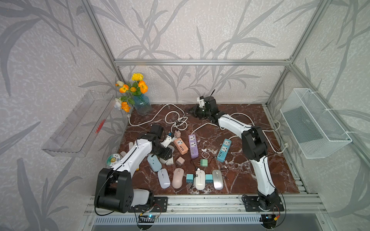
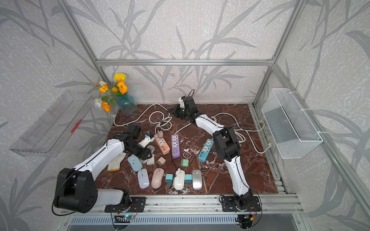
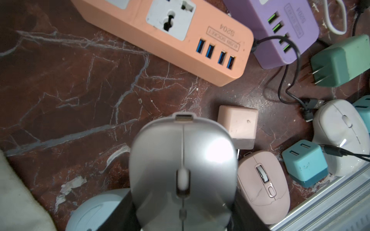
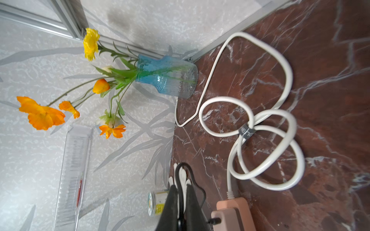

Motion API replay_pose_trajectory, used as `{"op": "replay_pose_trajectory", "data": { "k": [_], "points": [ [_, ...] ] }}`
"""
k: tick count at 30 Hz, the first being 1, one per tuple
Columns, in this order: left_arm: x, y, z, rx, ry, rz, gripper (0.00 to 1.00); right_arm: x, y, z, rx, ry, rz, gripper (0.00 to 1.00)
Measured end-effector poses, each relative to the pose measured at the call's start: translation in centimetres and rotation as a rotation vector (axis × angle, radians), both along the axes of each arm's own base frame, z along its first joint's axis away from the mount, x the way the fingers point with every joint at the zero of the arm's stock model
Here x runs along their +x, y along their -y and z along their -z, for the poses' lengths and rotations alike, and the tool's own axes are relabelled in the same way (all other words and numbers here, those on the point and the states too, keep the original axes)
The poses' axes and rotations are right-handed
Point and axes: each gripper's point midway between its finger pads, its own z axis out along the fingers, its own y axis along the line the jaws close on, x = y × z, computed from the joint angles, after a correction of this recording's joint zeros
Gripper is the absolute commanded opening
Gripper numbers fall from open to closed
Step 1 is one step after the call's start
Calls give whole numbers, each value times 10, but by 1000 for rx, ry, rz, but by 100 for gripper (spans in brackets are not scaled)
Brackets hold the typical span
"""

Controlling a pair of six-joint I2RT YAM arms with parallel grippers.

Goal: Unplug the wireless mouse
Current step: Place the mouse at the center of the board.

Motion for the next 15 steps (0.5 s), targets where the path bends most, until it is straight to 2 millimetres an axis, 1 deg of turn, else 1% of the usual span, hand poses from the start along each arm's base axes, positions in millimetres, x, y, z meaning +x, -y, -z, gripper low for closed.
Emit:
{"op": "replay_pose_trajectory", "data": {
  "k": [2,3,4,6,7,8,11,12,14,15],
  "points": [
    [5,-3,-5,0,28,-41,0,-18,-17,3,-19,12,-54,0],
    [9,-6,-8,2,46,-67,4,-26,-24,5,-29,16,-78,0],
    [13,-8,-12,-1,68,-102,14,-36,-32,7,-41,21,-105,0],
    [21,-15,-18,-10,101,-178,25,-53,-45,11,-65,33,-155,0],
    [26,-20,-20,-16,111,-224,36,-63,-51,12,-78,40,-181,0],
    [29,-26,-19,-18,109,-270,43,-71,-56,14,-93,46,-203,0],
    [36,-37,-8,-15,57,-371,51,-86,-61,17,-130,68,-245,0],
    [38,-39,-3,-8,37,-390,55,-89,-61,17,-142,75,-252,0],
    [41,-42,10,8,-13,-419,67,-94,-59,18,-173,93,-264,0],
    [42,-44,16,18,-33,-433,70,-97,-58,18,-188,102,-270,0]
  ]
}}
